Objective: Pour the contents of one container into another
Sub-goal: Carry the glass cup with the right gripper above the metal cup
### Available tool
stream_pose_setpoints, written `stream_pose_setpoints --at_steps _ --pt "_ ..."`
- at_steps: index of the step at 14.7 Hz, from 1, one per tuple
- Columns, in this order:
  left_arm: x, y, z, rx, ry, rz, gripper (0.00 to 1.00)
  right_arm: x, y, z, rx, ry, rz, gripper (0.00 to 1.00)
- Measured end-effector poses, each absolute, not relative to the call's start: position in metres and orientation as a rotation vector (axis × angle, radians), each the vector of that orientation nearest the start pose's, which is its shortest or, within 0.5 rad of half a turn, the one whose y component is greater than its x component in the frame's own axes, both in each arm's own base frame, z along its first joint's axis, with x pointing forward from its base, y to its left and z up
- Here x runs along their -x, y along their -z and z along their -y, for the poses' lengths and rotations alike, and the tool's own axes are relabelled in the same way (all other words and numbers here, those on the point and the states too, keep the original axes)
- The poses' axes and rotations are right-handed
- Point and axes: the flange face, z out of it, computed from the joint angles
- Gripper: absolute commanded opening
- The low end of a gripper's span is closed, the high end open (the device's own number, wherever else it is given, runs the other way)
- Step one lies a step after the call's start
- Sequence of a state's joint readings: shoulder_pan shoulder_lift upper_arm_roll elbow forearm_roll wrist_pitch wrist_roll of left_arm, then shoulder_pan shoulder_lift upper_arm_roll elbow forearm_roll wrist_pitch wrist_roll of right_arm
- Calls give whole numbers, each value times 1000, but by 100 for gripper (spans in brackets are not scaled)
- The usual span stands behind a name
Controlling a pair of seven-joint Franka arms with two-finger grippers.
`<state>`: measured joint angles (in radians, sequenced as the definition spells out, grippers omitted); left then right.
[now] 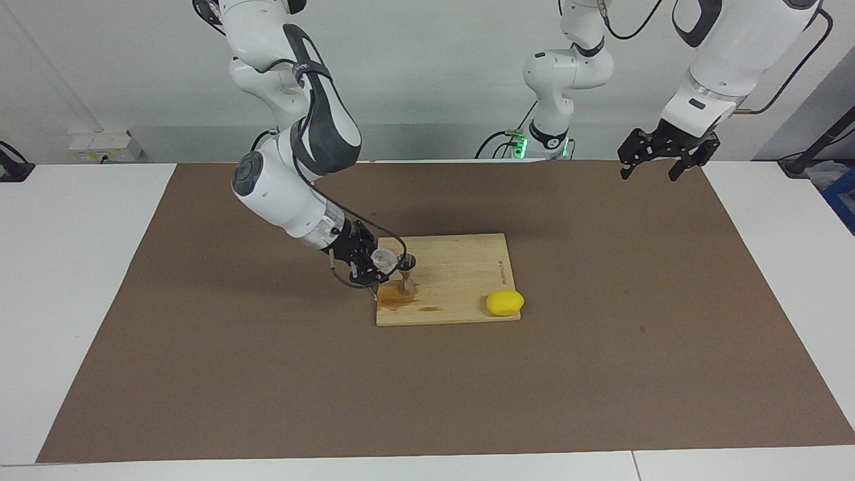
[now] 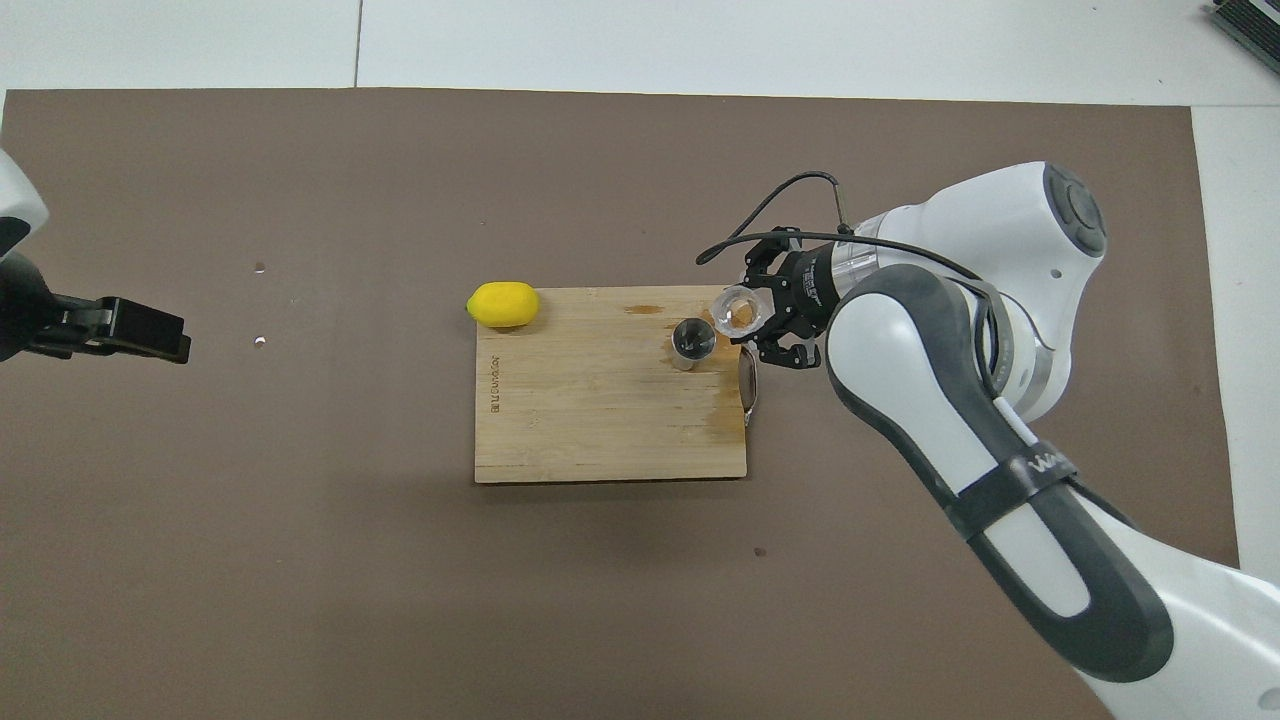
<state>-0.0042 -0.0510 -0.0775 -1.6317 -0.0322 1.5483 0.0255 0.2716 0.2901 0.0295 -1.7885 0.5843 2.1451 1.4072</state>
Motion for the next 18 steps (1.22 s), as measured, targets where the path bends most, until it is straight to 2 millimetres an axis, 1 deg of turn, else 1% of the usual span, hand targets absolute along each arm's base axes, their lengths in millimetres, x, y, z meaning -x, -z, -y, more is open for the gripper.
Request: stream_pose_setpoints --at_steps 3,8,10,15,18 --pt "-533 -622 48 3164 -53 -170 100 -602 -405 -228 2182 -403 -1725 0" --pt "-533 -622 48 3164 -53 -170 100 -604 -416 -231 2289 -285 -1675 0" --pt "-533 -622 48 3164 -53 -170 100 -603 -418 -237 2356 -225 -1643 0" --pt "-533 -622 48 3164 -53 -170 100 -593 -418 -258 2508 -104 -1551 0" --pt "-533 -622 48 3164 -53 -170 100 -592 -418 -261 2570 -38 -1517 0"
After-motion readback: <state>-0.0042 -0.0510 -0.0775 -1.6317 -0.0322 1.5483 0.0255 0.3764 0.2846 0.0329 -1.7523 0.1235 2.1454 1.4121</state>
